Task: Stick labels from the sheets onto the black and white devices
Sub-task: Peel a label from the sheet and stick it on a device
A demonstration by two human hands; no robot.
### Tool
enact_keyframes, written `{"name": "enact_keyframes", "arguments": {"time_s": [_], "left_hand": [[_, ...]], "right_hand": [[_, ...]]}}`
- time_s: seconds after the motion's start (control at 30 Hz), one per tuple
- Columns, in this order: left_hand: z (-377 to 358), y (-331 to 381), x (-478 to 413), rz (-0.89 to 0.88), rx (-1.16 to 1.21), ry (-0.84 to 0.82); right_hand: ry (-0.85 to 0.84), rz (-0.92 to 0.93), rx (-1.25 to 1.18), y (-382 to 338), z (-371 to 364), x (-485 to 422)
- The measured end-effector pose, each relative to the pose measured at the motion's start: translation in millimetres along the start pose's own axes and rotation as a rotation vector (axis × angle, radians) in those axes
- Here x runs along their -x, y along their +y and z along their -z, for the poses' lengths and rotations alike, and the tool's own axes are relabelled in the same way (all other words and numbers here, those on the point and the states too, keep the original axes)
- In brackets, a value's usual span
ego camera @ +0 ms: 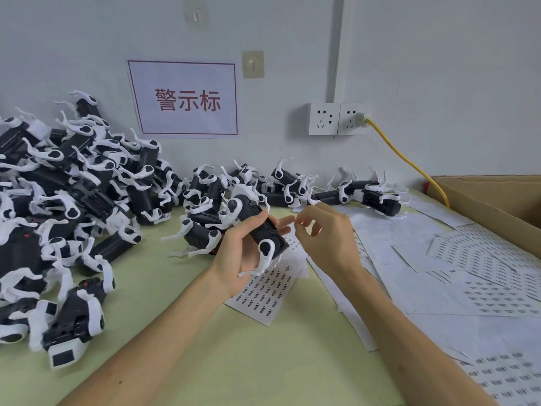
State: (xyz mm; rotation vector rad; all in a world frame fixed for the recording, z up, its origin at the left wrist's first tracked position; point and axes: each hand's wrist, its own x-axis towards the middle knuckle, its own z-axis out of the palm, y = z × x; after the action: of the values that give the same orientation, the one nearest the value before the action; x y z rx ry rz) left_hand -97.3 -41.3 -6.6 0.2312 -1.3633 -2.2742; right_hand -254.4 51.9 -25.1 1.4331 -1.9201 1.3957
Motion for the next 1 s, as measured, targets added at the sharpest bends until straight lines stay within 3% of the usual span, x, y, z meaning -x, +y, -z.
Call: {"name": "enact_keyframes", "arguments": {"time_s": [0.17,0.27,0.4,0.5,0.63,0.8,1.0], "left_hand": [[-0.9,-0.8,-1.6,-0.009,-0.013,0.041],[0.5,-1.6,-3.1,-0.027,-0.053,0.092],[0.3,-1.6,-3.1,-0.074,-0.092,0.131],[-3.1,-1.1,-1.3,-0.091,-0.14,0.125],[-1.5,-4.0,-3.3,-0.142,-0.222,0.196],[4.6,-5.7,-6.9,-0.171,-0.218,0.192],[5.5,-10.3,-9.8,-0.141,-0.424,0.068]], "right_hand": [[0.038,-0.059,-0.097,-4.6,-1.1,-1.0],[0.038,-0.179,-0.279,-7.9,2.6,-3.8],[-0.244,-0.445,-0.721,-12.8,13.1,-9.6],[-0.438,-0.444,-0.731,-16.4,11.5,-8.2],[-0.52,-0.426,-0.749,-23.9,7.7,-3.3],[-0.51,-0.441,-0.791,-25.2,2.8,-1.0],[-0.306,-0.567,-1.028,-18.5,3.4,-7.4]]}}
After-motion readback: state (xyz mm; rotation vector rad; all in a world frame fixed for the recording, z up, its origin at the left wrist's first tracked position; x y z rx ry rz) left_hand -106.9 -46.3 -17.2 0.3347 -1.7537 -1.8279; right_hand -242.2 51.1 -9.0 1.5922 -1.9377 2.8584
